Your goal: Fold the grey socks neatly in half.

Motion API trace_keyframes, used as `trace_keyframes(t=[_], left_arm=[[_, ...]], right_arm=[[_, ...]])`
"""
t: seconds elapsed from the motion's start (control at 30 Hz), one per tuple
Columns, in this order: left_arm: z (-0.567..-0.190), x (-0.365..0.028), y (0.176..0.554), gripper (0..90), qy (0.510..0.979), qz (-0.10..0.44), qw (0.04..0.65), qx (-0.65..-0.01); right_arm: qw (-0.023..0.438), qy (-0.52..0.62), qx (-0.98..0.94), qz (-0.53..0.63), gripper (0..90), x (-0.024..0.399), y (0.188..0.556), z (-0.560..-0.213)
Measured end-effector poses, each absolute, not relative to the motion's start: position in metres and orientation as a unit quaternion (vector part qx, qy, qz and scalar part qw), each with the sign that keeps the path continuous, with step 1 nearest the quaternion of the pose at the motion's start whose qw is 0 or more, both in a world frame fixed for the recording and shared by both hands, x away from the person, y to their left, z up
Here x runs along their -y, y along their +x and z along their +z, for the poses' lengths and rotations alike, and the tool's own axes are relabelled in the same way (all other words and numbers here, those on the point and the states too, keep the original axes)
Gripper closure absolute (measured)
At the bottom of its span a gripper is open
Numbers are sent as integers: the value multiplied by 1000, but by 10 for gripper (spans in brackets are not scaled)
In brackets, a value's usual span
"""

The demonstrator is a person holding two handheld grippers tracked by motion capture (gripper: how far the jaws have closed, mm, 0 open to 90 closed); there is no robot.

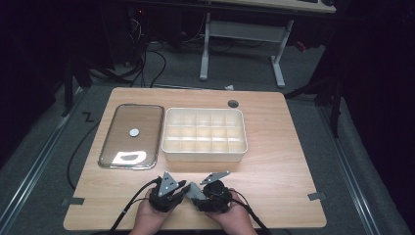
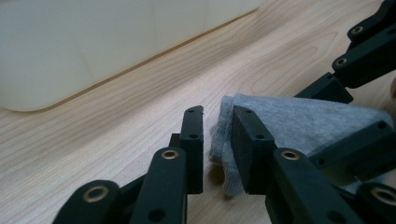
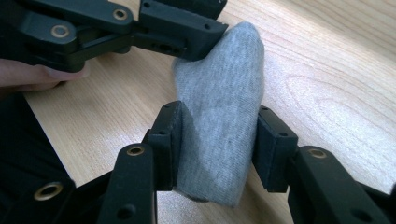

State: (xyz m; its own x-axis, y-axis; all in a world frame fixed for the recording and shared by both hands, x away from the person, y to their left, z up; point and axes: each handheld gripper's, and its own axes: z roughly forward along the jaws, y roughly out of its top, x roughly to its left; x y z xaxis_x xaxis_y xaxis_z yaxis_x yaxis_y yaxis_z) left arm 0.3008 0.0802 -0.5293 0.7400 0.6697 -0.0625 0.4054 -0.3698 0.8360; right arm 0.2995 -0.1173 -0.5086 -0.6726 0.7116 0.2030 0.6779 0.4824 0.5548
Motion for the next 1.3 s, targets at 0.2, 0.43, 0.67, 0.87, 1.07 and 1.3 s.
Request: trace_keyframes(t=[0.2,0.43,0.67,0.87,1.07,1.3], left_arm=[[-531,-81,300,740,812,137,455,-338],[-530,-81,299,761,814,139,455,-332],[-515,-100,293,620,816,168,446,-328],[-515,-131,292,562,825,191,417,-330],[-523,-148,296,463,820,191,422,-337],[-524,-147,297,420,818,177,433,-336]], right_arm=[[19,390,-874,289,567,112,305,-505],[3,389,-875,288,566,109,311,-508],[29,372,-881,290,671,111,307,-500],[62,382,-878,282,674,128,307,-493],[110,397,-874,259,675,147,308,-483],[128,419,-868,234,679,168,311,-477]])
